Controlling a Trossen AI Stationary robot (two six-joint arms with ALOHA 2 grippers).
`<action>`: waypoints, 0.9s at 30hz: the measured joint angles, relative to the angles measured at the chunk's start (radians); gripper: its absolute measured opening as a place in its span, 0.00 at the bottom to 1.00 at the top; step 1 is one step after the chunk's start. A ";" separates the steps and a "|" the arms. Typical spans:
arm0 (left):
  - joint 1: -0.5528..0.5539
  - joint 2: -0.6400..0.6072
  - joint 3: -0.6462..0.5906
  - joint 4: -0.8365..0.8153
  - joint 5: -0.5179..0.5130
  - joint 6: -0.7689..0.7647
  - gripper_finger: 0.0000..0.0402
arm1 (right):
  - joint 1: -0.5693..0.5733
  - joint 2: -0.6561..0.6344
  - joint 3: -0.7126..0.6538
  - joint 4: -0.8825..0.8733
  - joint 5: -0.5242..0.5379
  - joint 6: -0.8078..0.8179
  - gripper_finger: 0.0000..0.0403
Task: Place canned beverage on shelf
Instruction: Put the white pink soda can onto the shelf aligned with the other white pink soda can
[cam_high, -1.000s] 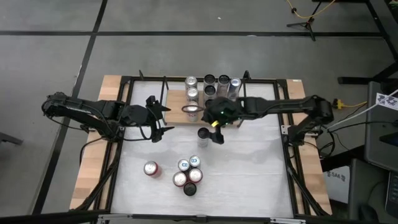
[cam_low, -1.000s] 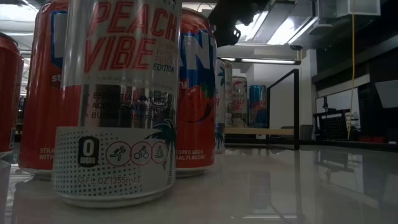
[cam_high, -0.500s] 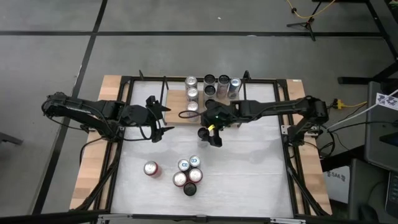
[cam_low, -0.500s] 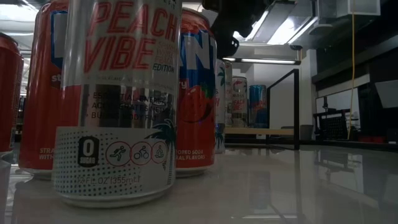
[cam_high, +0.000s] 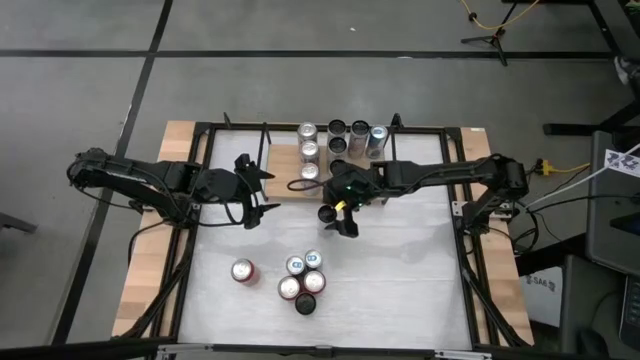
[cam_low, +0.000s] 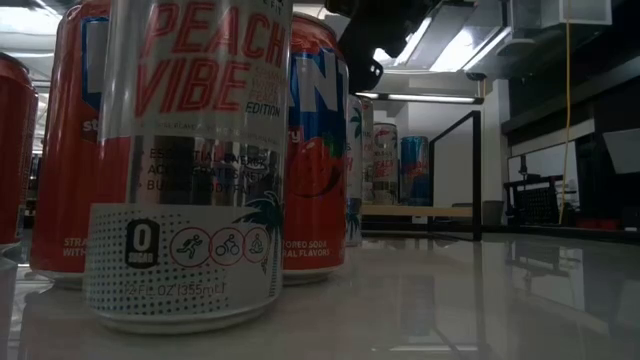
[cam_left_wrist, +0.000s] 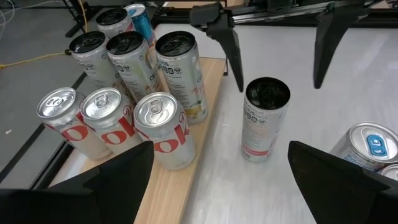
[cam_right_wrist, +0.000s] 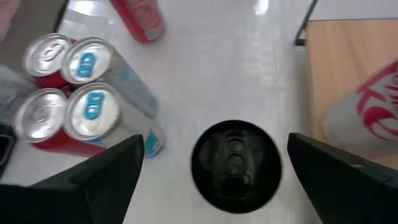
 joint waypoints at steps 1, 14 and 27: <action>0.000 0.000 0.000 0.000 0.000 0.000 0.90 | 0.000 0.000 0.000 -0.001 -0.008 0.004 0.97; 0.000 0.000 0.000 0.000 0.000 0.000 0.90 | -0.001 0.000 0.016 -0.015 0.026 0.131 0.97; 0.000 0.000 0.000 0.000 0.000 0.000 0.90 | -0.001 -0.001 0.119 -0.145 0.116 0.190 0.97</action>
